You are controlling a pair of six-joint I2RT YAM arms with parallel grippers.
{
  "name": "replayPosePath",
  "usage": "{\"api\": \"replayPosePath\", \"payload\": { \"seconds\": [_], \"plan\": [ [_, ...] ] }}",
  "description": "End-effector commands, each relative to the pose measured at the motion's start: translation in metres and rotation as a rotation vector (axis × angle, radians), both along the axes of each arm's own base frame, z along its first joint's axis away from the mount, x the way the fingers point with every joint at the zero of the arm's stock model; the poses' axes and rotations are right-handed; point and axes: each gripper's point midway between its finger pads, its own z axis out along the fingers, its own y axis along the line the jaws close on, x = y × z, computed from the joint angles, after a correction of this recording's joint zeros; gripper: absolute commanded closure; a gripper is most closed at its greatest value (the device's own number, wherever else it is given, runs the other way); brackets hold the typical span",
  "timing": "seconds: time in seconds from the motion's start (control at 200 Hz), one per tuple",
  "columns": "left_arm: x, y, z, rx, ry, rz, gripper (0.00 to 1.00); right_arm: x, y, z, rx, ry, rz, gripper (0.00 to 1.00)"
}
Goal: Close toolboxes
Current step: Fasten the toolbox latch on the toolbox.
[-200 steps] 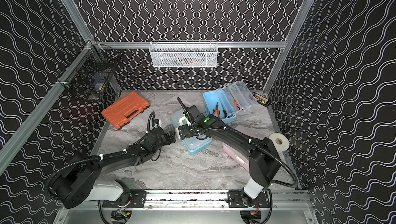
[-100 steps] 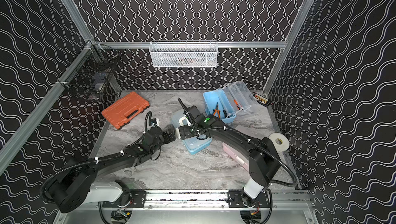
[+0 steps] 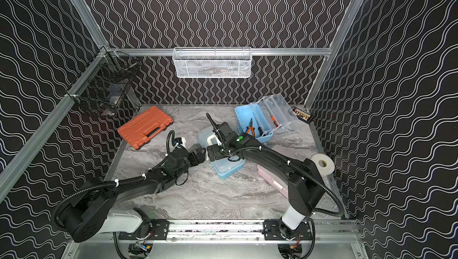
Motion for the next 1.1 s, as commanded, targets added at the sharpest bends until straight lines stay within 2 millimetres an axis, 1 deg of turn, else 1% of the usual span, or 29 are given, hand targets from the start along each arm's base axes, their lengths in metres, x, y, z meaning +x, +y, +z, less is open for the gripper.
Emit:
{"api": "replayPosePath", "payload": {
  "seconds": [0.0,0.1,0.28,0.436,0.611,0.741,0.876,0.946,1.096],
  "plan": [
    [0.002,-0.002,0.007,-0.022,-0.015,0.004,0.01,0.002,-0.002,0.001,0.0,-0.005,-0.018,0.05],
    [0.001,-0.001,0.0,-0.035,-0.011,0.006,0.01,0.002,-0.002,0.001,0.002,-0.005,-0.019,0.05],
    [-0.002,-0.004,-0.021,-0.039,0.026,-0.004,0.01,0.002,-0.002,-0.001,0.0,0.0,-0.019,0.05],
    [-0.003,-0.006,-0.031,-0.045,0.037,-0.009,0.01,0.002,-0.002,-0.002,-0.004,0.002,-0.021,0.05],
    [-0.001,-0.007,-0.036,-0.036,0.039,-0.015,0.01,0.002,-0.002,-0.004,-0.008,0.005,-0.019,0.05],
    [-0.002,-0.005,-0.044,-0.018,0.069,-0.011,0.01,0.002,-0.001,-0.004,-0.005,0.005,-0.017,0.05],
    [-0.005,-0.005,-0.053,-0.051,0.088,0.005,0.02,0.002,0.0,-0.009,-0.011,0.022,-0.015,0.05],
    [-0.006,-0.007,-0.053,-0.075,0.089,-0.001,0.02,0.001,0.0,-0.01,-0.011,0.026,-0.014,0.05],
    [-0.009,-0.007,-0.058,-0.067,0.129,-0.002,0.03,0.001,0.0,-0.004,-0.007,0.019,-0.014,0.06]
  ]
}}
